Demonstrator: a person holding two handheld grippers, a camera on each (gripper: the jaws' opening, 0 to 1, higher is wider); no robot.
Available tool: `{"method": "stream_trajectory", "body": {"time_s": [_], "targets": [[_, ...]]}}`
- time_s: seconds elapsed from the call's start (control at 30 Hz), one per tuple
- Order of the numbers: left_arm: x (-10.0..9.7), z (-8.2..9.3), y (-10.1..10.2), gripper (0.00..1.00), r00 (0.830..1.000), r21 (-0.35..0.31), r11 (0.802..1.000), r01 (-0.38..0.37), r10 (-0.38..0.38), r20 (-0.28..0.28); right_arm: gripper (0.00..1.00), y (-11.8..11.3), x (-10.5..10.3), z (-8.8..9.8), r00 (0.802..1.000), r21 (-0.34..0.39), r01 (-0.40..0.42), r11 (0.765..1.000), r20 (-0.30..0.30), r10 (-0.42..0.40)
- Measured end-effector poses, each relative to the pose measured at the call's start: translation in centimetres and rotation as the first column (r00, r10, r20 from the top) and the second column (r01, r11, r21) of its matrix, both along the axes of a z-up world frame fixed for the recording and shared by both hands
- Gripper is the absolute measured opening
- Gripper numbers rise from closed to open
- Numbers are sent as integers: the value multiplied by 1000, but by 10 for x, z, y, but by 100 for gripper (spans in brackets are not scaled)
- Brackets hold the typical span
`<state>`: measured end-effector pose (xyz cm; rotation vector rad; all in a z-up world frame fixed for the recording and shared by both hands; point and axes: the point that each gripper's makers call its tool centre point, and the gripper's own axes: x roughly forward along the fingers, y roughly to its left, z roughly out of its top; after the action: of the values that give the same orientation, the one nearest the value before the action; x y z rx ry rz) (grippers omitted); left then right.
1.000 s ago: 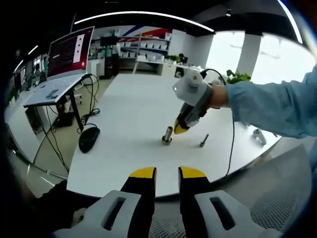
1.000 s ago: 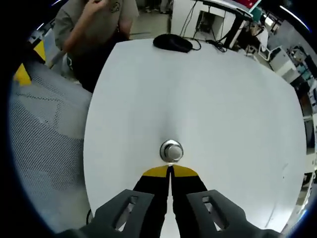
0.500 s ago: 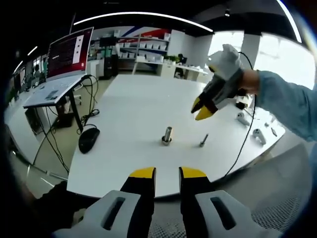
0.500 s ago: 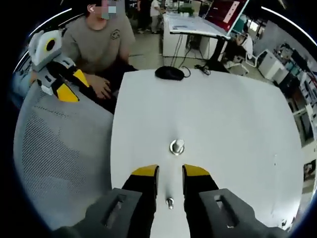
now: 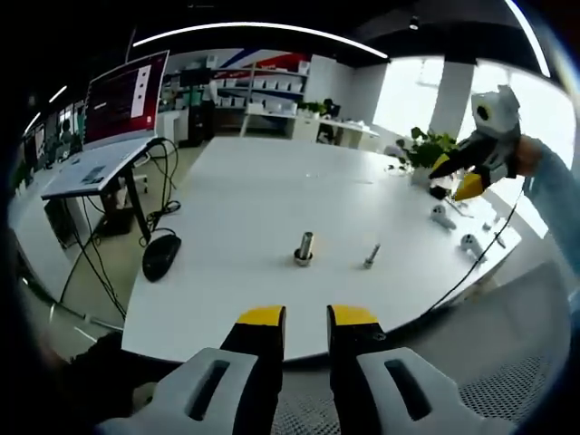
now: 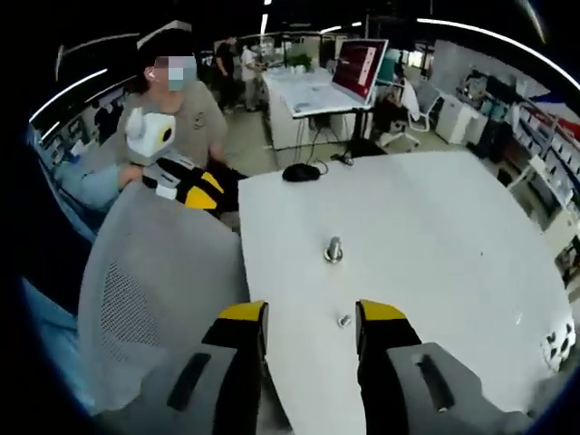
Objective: Place the washer onto the threaded stud by aligning its center hole with the stud, sliding it down to the base, and recovering from edge contact or off-axis alignment until the washer reaches the visible bottom stop.
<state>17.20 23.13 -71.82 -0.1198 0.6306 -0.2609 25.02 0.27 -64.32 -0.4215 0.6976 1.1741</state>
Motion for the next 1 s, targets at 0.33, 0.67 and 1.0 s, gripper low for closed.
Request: {"method": "stream_trajectory", "body": {"time_s": [0.33,0.67,1.0], "targets": [[-1,0,0,16,1000,0,1000,-1,1,0,44,-55,-13,17,946,305,315,899,-28,-322],[-1,0,0,16,1000,3,1000,-3,3,-4,45,-90,-49,-22,896,368,434,822,-84,-436],[-2,0,-2,16,1000,4,1000,-2,2,-6,45,-75,-74,-53,882,348,471,811,-163,-442]]}}
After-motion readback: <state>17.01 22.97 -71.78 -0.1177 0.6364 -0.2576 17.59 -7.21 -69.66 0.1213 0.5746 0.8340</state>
